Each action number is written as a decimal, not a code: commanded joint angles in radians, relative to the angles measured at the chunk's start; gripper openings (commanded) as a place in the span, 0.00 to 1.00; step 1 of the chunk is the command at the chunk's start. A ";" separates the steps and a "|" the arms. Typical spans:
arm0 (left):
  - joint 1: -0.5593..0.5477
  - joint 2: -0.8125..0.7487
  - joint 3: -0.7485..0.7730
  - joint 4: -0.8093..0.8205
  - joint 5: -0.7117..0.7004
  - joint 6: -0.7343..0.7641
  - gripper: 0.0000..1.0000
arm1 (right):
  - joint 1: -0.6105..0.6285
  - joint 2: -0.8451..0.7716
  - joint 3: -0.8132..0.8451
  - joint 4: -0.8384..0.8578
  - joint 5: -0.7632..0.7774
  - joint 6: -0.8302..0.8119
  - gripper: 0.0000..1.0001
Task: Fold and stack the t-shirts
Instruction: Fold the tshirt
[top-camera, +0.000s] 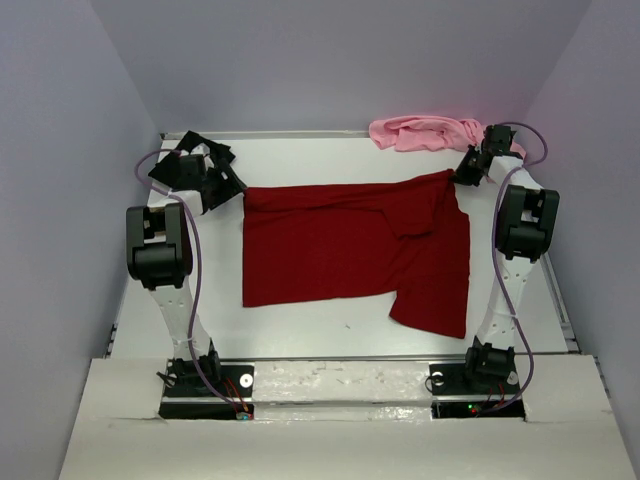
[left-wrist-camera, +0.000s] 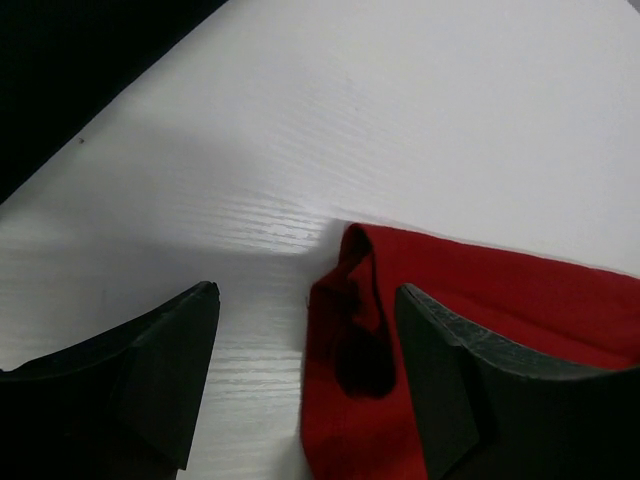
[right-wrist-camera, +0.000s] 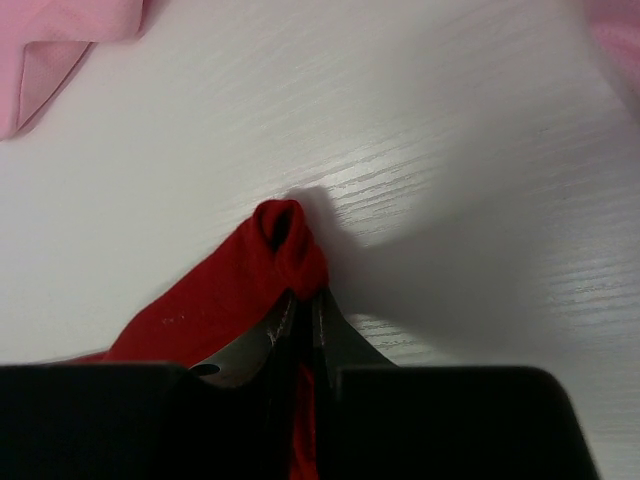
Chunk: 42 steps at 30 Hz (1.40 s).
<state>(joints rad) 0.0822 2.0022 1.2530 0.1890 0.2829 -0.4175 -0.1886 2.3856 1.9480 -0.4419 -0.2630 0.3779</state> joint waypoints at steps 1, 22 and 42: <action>0.002 0.029 0.020 0.046 0.134 -0.015 0.79 | -0.003 -0.009 0.012 0.017 -0.013 0.007 0.07; -0.053 0.083 0.102 -0.048 0.176 0.026 0.27 | -0.003 -0.002 0.014 0.017 -0.024 0.010 0.08; -0.048 -0.011 0.089 -0.097 -0.111 0.057 0.11 | -0.003 -0.003 0.014 0.005 0.016 0.019 0.00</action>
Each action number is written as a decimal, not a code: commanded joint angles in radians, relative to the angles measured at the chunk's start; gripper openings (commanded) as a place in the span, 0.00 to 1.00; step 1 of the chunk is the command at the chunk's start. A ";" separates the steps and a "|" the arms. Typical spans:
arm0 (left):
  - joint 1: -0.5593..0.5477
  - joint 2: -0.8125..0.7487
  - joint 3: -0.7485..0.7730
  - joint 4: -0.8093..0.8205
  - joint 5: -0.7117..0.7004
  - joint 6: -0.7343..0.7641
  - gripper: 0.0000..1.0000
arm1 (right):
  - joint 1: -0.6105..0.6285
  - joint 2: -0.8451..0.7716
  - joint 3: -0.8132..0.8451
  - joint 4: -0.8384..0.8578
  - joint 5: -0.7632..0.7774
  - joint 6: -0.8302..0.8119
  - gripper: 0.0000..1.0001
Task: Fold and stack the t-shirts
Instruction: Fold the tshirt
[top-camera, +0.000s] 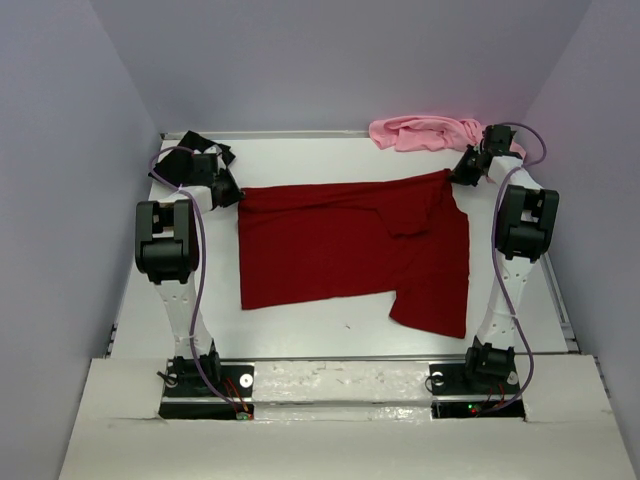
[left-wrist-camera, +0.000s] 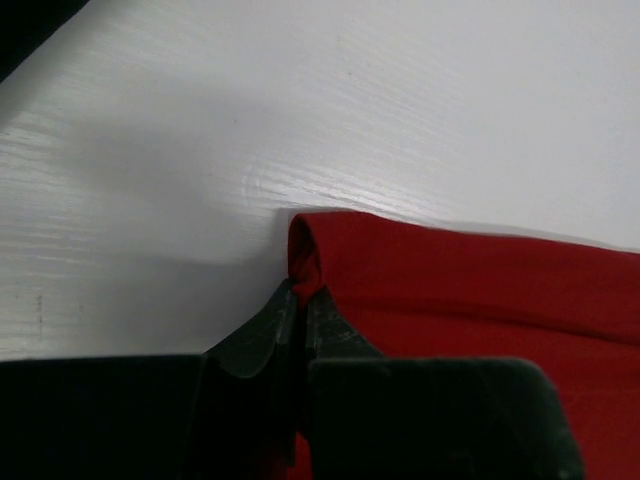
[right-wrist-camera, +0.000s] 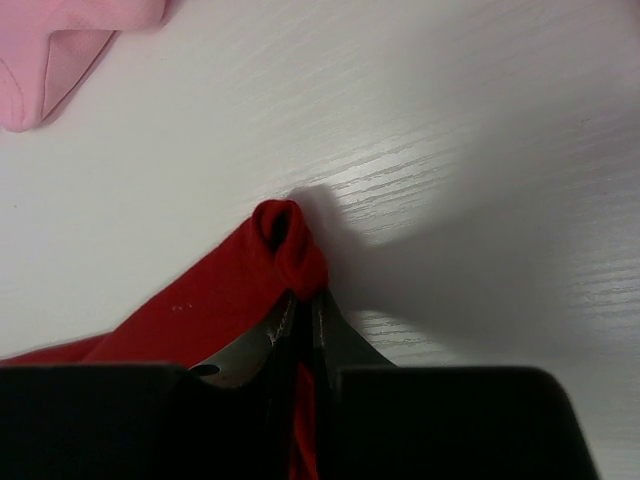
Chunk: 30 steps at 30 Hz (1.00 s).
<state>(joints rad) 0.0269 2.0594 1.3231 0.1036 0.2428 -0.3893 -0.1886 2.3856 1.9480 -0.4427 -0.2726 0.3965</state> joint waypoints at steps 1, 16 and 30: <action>0.007 -0.064 0.025 -0.015 -0.076 0.032 0.11 | -0.003 -0.003 0.015 0.004 0.027 0.001 0.00; 0.025 -0.068 0.018 -0.027 -0.123 0.029 0.10 | -0.003 -0.011 0.008 -0.005 0.111 -0.013 0.00; 0.034 -0.084 0.013 -0.053 -0.209 0.027 0.07 | -0.003 -0.037 0.009 -0.047 0.321 -0.051 0.00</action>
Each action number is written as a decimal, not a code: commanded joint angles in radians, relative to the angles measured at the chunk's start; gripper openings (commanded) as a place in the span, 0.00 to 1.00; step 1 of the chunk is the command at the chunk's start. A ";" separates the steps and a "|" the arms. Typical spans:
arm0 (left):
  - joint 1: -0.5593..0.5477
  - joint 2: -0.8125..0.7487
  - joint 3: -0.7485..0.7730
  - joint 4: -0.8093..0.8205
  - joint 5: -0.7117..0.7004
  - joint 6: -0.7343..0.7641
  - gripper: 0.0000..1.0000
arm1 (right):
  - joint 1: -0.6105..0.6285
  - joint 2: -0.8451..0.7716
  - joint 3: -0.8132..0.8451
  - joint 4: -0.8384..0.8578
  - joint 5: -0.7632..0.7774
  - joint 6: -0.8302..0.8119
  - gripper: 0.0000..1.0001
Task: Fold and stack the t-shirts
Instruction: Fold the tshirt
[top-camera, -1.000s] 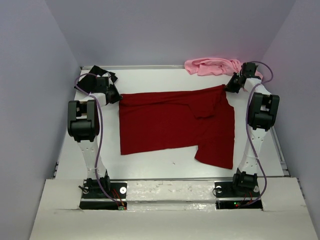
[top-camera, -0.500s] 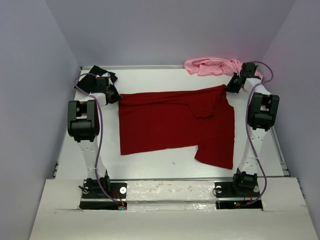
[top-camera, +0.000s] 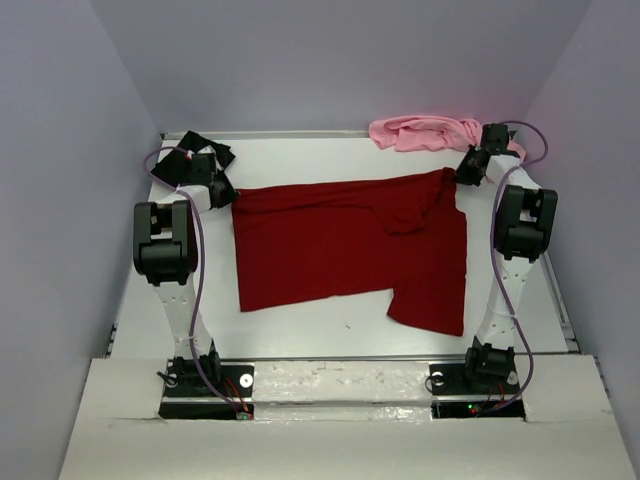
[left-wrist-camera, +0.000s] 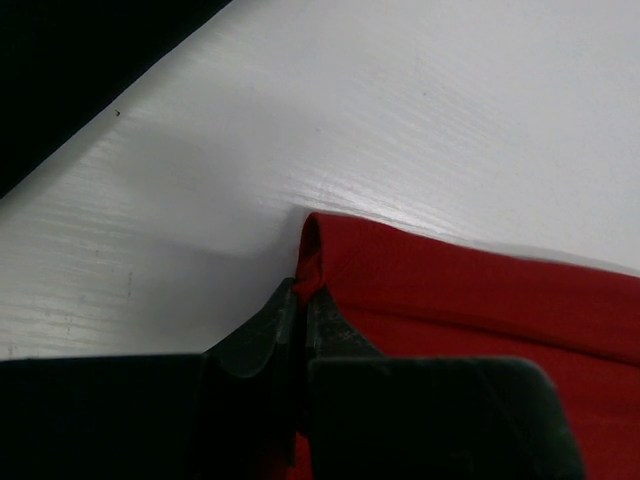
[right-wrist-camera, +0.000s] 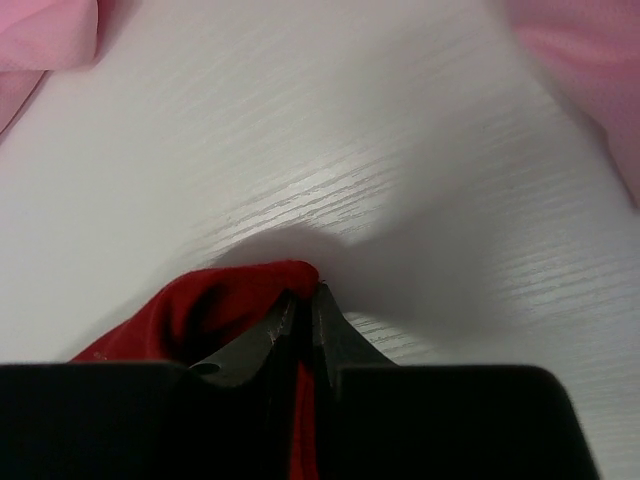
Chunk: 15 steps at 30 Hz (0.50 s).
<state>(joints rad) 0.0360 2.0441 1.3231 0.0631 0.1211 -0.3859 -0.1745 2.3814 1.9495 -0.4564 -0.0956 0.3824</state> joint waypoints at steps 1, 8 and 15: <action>0.025 -0.070 0.013 -0.014 -0.090 0.025 0.07 | -0.017 -0.034 0.005 -0.033 0.151 -0.037 0.00; 0.024 -0.058 0.016 0.017 0.005 0.027 0.15 | -0.017 -0.033 0.009 -0.024 0.071 -0.022 0.00; 0.024 -0.062 0.018 0.003 -0.035 0.033 0.15 | -0.017 -0.041 0.006 -0.021 0.113 -0.025 0.00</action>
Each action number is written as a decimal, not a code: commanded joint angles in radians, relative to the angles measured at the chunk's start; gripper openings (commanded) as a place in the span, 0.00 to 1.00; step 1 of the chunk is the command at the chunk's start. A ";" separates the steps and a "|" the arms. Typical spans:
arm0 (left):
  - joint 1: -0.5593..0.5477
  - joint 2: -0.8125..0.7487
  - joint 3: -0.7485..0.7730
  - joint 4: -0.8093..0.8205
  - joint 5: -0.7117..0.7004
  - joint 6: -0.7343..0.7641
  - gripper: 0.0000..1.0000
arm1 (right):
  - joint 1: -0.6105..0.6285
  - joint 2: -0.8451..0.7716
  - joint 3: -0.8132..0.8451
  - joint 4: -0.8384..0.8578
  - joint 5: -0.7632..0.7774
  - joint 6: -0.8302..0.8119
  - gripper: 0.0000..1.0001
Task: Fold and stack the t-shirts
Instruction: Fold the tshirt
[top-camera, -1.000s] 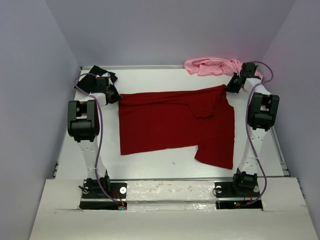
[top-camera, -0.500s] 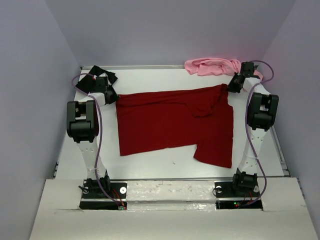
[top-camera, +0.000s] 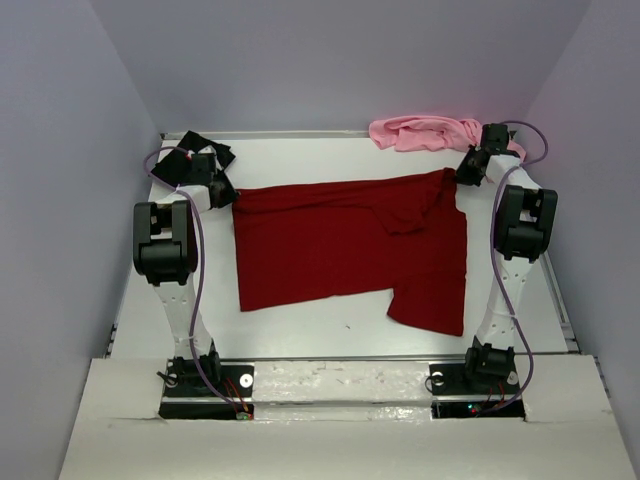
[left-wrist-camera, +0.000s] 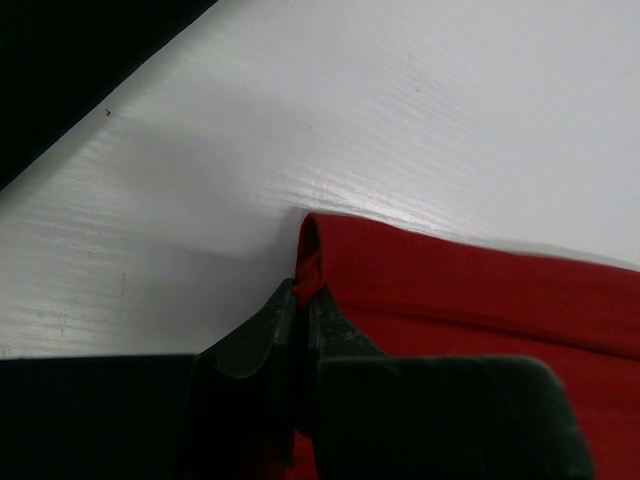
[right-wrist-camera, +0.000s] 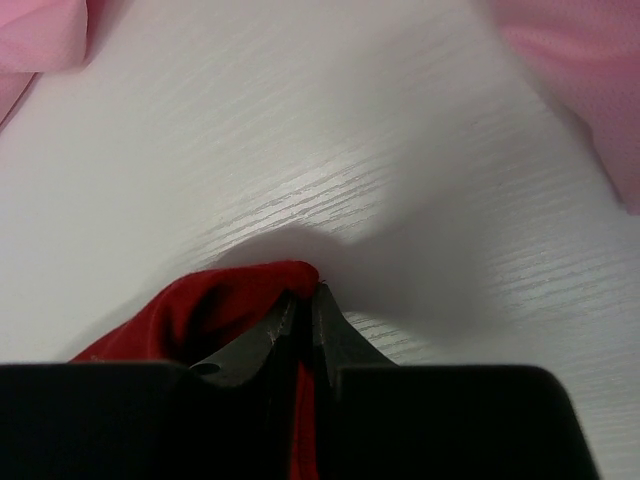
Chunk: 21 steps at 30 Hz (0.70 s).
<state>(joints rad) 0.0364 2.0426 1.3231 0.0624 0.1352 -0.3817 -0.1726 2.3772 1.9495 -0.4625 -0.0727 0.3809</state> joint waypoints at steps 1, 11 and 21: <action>0.023 -0.059 0.019 0.002 -0.049 0.029 0.15 | -0.019 -0.035 0.006 -0.013 0.090 -0.022 0.00; 0.023 -0.064 -0.022 0.111 0.151 0.030 0.78 | -0.019 -0.036 -0.020 0.086 -0.137 0.003 0.58; 0.022 -0.067 -0.035 0.139 0.202 0.026 0.81 | -0.019 -0.118 -0.084 0.140 -0.154 0.013 0.60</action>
<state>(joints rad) 0.0582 2.0380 1.3018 0.1646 0.3027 -0.3641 -0.1886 2.3486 1.8915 -0.3649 -0.2276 0.3962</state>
